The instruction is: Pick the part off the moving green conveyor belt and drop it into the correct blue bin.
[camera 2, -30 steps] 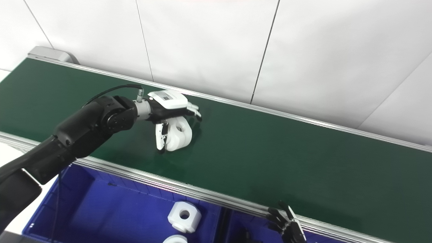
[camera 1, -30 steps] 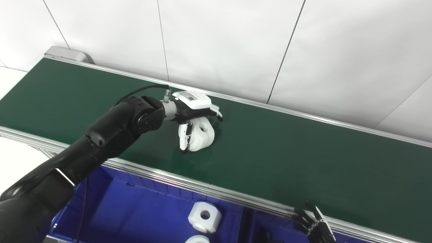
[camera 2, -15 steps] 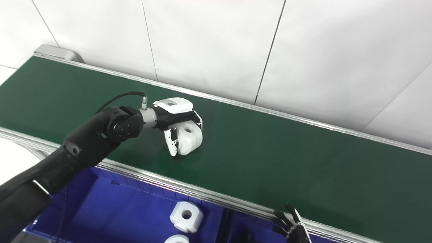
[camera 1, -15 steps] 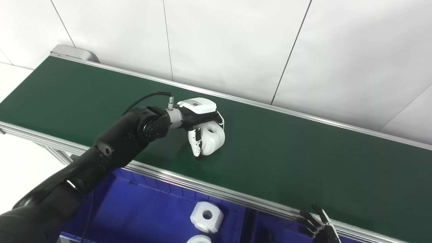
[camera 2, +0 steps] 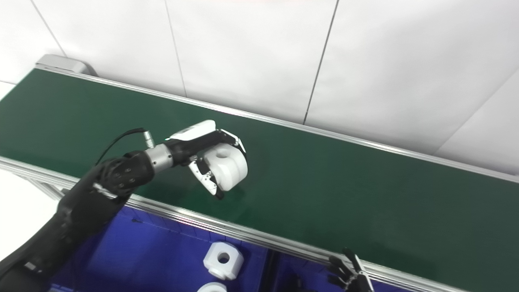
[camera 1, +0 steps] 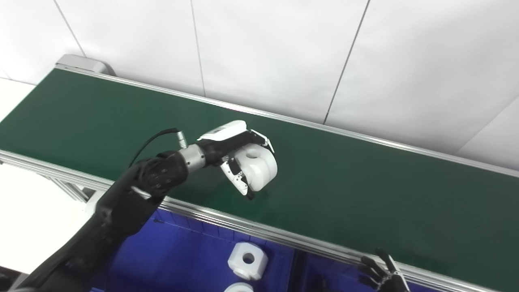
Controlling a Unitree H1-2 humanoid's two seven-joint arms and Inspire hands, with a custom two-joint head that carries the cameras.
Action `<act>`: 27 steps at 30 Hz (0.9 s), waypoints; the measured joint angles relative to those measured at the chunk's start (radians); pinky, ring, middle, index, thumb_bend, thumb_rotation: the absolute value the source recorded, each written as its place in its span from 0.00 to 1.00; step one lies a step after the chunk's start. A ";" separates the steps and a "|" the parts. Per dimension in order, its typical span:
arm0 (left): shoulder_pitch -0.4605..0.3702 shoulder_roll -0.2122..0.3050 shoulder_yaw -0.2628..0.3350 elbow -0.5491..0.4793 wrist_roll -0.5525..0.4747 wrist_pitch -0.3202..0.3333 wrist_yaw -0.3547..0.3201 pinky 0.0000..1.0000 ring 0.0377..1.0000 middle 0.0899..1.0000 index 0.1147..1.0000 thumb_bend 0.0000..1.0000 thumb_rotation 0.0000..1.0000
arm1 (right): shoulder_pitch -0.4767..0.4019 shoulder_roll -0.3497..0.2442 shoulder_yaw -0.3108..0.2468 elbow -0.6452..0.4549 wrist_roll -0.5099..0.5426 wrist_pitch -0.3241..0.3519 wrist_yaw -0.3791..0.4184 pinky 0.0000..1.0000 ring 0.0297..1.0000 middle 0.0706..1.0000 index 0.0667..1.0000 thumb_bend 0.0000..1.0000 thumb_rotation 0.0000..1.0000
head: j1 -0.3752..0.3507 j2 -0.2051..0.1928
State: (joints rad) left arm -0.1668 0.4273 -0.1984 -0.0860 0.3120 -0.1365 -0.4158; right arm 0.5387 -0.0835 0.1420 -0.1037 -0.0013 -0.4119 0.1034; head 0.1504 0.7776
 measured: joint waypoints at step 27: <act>0.381 -0.041 -0.105 -0.064 -0.016 -0.097 0.015 0.47 0.43 0.45 0.44 0.50 0.00 | 0.049 0.026 0.021 -0.188 -0.066 0.058 -0.011 0.68 0.74 0.75 0.86 0.78 0.42 | -0.100 0.210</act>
State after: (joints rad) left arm 0.2145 0.3861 -0.3038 -0.1501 0.2955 -0.2333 -0.4006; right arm 0.5881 -0.0574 0.1625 -0.2917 -0.0677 -0.3540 0.0919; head 0.0506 0.9879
